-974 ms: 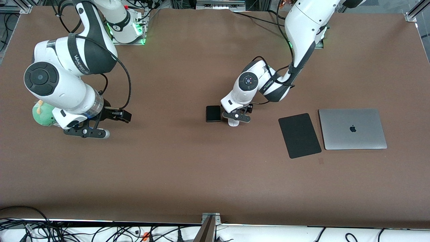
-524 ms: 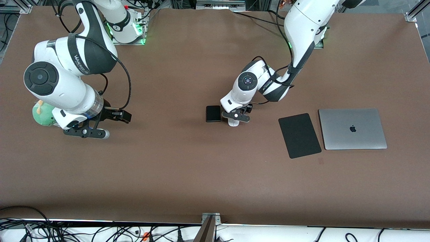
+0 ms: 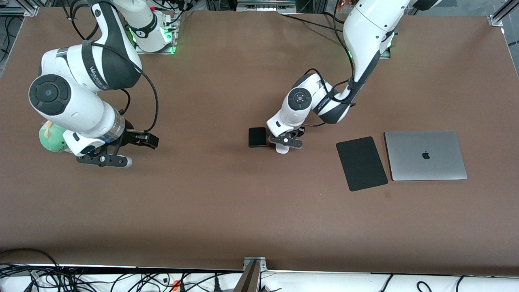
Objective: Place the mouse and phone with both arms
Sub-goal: 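Close the left gripper on the white mouse, then carry the mouse to the pad while the right gripper reaches the phone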
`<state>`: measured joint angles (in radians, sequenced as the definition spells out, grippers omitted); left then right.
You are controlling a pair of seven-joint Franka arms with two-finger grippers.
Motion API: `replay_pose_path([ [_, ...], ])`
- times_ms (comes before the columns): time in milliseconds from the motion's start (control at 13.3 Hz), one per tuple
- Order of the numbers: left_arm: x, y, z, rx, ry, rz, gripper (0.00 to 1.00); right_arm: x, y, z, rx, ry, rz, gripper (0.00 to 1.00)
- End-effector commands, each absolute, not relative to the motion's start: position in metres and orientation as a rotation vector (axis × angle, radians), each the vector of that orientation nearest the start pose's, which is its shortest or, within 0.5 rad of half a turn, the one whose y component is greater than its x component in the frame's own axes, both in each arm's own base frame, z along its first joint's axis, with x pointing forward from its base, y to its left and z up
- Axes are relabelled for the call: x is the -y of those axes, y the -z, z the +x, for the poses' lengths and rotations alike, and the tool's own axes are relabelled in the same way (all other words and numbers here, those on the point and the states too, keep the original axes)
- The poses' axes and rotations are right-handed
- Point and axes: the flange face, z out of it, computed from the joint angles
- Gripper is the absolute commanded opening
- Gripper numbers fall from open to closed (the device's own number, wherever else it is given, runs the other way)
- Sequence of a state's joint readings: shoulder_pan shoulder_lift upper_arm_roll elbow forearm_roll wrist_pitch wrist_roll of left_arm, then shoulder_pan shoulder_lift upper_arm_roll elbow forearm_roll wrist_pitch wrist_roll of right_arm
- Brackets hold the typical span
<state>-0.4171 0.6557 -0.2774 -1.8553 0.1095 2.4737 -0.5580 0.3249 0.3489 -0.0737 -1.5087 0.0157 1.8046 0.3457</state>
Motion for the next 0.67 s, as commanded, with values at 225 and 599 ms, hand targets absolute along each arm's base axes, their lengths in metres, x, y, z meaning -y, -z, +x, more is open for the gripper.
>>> replay_pose_path([
  [225, 0.313, -0.227, 0.547, -0.056, -0.079, -3.167, 0.39, -0.176, -0.462, 0.638, -0.177, -0.067, -3.134, 1.00],
  [599, 0.220, -0.227, 0.548, 0.071, -0.124, -3.124, 0.39, -0.239, -0.452, 0.622, -0.127, -0.091, -3.126, 1.00],
])
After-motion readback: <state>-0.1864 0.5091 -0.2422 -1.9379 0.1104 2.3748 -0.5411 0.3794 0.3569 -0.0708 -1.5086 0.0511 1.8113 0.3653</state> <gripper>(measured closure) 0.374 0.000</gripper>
